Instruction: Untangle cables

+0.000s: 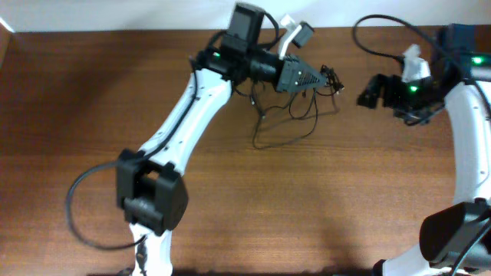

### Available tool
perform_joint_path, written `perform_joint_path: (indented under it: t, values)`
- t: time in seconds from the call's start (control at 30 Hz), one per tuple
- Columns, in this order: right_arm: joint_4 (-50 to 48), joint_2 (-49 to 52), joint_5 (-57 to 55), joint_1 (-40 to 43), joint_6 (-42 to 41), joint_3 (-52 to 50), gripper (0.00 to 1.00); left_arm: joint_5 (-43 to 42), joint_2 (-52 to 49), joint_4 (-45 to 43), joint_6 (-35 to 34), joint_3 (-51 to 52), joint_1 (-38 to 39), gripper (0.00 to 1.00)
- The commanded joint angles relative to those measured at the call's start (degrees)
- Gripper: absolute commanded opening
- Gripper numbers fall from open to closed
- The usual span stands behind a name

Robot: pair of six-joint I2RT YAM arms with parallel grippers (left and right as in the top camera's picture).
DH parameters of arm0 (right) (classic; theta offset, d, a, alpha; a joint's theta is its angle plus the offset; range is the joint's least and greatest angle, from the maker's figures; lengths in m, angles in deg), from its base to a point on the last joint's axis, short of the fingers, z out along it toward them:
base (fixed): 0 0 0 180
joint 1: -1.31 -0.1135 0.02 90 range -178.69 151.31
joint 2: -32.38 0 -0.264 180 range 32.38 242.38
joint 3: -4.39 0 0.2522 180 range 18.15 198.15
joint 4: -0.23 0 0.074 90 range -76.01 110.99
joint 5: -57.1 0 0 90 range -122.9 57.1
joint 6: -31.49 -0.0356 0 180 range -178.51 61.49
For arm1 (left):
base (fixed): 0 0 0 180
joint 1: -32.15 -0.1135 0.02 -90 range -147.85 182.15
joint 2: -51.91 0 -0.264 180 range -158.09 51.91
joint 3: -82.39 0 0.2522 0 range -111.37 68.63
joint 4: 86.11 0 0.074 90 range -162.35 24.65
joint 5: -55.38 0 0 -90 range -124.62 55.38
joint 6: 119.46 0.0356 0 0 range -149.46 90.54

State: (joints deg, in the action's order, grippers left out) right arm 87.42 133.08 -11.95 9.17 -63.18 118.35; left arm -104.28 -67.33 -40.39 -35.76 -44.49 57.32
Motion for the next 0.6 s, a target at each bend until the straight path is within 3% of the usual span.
perform_joint_path:
  t: [0.0,0.17,0.57]
  values:
    - [-4.9,0.07,2.86,-5.49,-2.91,0.48,0.99,-7.5,7.63,0.04,-0.59,-0.35,-2.54,0.0]
    - [-10.47,-0.39,16.04,-7.37,-2.89,1.03,0.87,-5.51,11.02,0.28,-0.59,-0.35,-8.74,0.0]
    - [-18.49,-3.61,21.35,-14.29,-3.32,3.52,0.87,-0.83,11.02,1.36,-2.29,-0.35,-8.24,0.0]
